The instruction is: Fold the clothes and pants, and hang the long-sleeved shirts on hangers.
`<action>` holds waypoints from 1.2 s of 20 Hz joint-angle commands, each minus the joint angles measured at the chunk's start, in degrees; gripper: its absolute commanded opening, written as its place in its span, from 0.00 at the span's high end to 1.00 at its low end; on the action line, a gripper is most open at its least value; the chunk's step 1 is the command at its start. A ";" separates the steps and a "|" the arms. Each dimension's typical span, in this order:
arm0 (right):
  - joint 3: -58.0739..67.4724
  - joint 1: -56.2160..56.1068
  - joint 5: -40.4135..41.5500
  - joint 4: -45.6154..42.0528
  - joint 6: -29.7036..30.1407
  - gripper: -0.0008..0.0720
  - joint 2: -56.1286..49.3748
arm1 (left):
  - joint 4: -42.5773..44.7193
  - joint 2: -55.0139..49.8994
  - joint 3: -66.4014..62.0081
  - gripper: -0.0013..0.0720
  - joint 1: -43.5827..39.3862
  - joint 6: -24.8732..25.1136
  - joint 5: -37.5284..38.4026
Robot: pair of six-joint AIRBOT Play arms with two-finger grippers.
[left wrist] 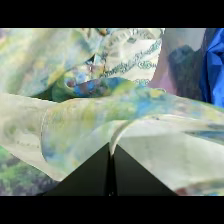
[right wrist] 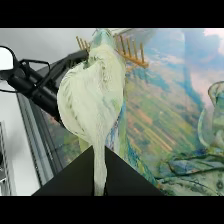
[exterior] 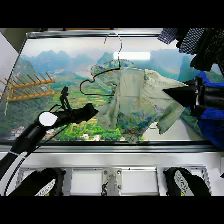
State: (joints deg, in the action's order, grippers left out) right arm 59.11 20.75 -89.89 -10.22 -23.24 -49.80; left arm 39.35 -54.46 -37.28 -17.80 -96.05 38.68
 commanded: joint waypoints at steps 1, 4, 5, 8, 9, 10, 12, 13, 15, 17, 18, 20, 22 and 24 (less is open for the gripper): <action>-1.99 0.68 -0.24 -2.67 -0.59 0.98 1.36 | 0.20 3.58 0.02 0.97 8.72 2.10 5.11; -5.81 0.59 -0.61 -2.64 0.11 0.98 2.62 | 0.15 5.46 0.00 0.97 14.84 4.68 8.74; -7.15 0.57 -0.63 -2.38 0.98 0.98 2.93 | 0.15 6.10 0.00 0.97 16.39 5.27 9.35; -11.34 0.52 -0.63 -0.46 2.60 0.98 3.74 | 0.20 8.00 -0.15 0.97 19.89 5.31 9.75; -12.55 0.52 -0.68 -0.48 3.15 0.98 3.74 | 0.20 8.22 -0.81 0.97 20.52 5.95 10.69; -13.88 0.52 -0.68 -0.44 3.15 0.98 3.76 | 0.26 8.17 -2.21 0.97 21.03 6.67 11.98; -15.96 0.52 -0.81 0.57 3.89 0.98 3.78 | 3.61 7.19 -6.34 0.97 21.35 6.71 14.25; -16.55 0.55 -0.57 2.36 4.76 0.98 3.85 | 6.14 6.23 -8.72 0.97 21.35 6.64 15.78; -16.65 0.59 1.14 8.26 7.08 0.98 4.42 | 9.25 3.32 -12.81 0.97 21.31 6.69 20.44; -16.65 0.59 2.19 15.30 9.68 0.98 5.40 | 9.16 0.02 -14.38 0.97 21.22 6.71 23.30; -16.65 0.59 2.21 17.38 9.92 0.98 5.84 | 9.18 -1.55 -14.38 0.97 20.74 6.71 23.26; -16.65 0.59 1.64 16.90 9.75 0.98 6.58 | 9.09 -3.69 -14.45 0.97 19.89 6.69 22.32; -16.65 0.55 0.37 12.74 8.28 0.98 6.91 | 8.74 -4.17 -14.75 0.97 19.80 6.69 20.65; -16.68 0.57 0.48 6.93 7.82 0.98 6.95 | 9.18 -4.15 -16.79 0.97 20.00 6.69 20.48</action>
State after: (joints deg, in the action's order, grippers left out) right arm 42.52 21.30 -89.01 1.69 -14.61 -43.24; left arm 48.05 -57.63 -52.16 2.24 -89.45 59.59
